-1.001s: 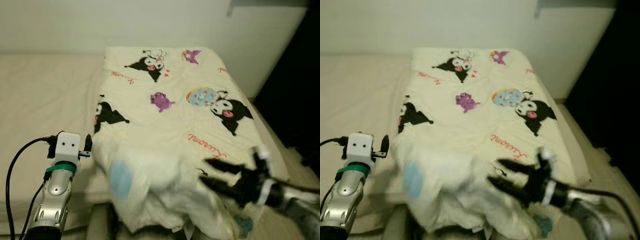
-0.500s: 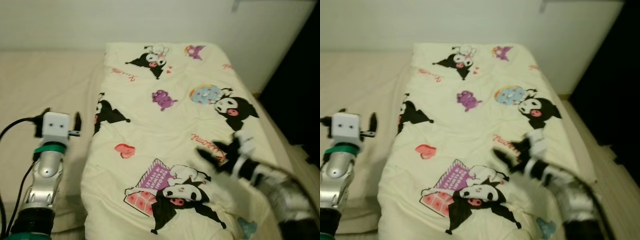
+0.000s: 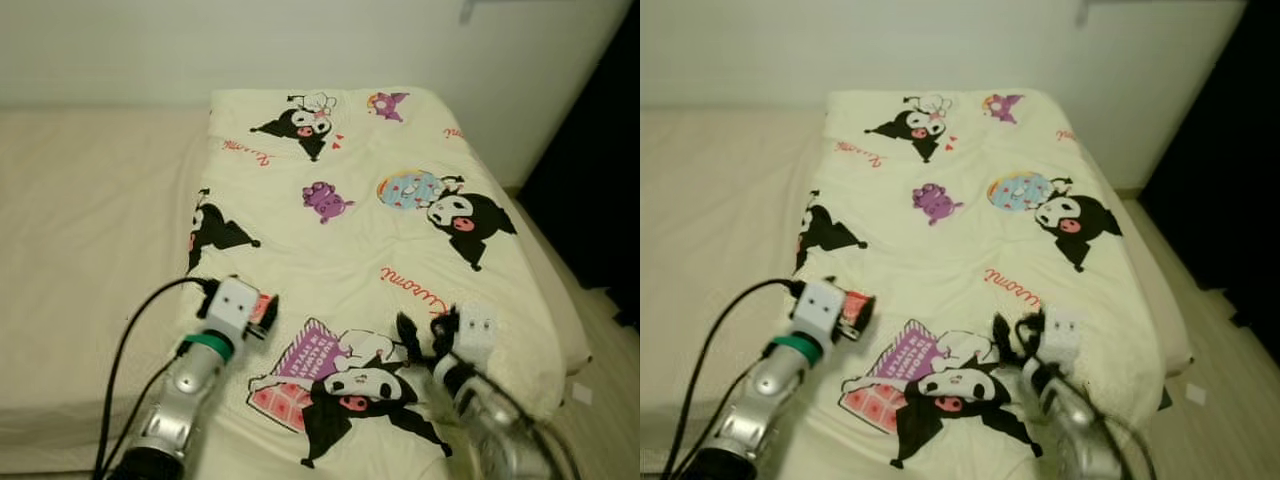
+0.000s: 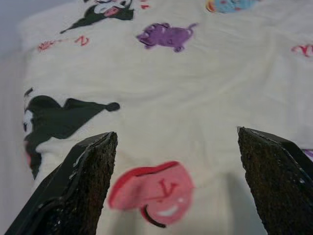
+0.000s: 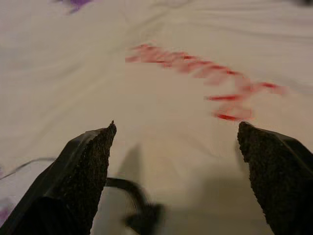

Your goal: Clean up the room

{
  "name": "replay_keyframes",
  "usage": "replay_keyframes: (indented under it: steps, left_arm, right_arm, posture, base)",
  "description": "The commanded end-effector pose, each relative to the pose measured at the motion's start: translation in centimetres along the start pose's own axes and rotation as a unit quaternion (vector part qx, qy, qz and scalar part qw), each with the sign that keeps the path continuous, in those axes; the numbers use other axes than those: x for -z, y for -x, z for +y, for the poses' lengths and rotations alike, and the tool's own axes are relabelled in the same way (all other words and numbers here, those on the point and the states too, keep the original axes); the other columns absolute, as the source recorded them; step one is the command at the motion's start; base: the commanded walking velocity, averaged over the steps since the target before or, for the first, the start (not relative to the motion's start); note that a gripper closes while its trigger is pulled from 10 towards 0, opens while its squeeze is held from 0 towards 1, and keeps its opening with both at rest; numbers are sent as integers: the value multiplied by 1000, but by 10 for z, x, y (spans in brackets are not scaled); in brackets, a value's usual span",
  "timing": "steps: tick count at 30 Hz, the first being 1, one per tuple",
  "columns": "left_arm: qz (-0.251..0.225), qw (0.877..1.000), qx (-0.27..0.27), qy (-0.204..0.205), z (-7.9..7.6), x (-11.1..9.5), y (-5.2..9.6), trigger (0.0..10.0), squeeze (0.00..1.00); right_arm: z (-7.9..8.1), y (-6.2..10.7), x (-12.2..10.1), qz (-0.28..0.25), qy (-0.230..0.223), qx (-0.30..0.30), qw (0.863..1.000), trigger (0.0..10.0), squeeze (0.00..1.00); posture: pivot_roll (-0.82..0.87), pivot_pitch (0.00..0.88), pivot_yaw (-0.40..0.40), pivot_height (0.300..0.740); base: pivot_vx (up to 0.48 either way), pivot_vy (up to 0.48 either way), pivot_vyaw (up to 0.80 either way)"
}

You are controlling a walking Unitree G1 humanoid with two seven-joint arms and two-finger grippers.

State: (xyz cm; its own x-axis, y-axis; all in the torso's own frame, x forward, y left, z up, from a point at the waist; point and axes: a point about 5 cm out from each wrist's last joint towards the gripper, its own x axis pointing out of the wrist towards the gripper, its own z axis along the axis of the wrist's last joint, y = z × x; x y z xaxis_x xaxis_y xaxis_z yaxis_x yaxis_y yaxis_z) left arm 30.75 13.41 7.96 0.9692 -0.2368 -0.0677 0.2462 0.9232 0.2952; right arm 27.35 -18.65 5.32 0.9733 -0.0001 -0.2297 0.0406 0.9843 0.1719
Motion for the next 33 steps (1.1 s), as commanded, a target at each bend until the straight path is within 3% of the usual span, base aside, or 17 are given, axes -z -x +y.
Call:
replay_keyframes:
  steps: [1,3,4,7,33]
  left_arm:
    - [34,999,-23,-1,6,17,10,10000,0]
    - [34,999,-23,-1,6,17,10,10000,0]
    - [37,998,-51,14,16,20,16,10000,0]
    - [40,997,-66,30,20,21,18,10000,0]
    - [51,996,-70,36,13,25,23,10000,0]
  right_arm:
    - [-4,8,2,-11,11,30,999,10000,0]
    - [-4,8,2,-11,11,30,999,10000,0]
    - [-4,13,7,-6,12,38,999,10000,0]
    - [-4,14,8,-3,10,41,999,10000,0]
    - [-1,12,13,-18,17,88,996,10000,0]
  posture:
    - [22,11,48,590]
    - [22,11,48,590]
    - [14,6,47,600]
    - [14,6,47,610]
    - [13,0,47,700]
  base:
    - [0,0,0]
    - [0,0,0]
    - [0,0,0]
    - [0,0,0]
    - [0,0,0]
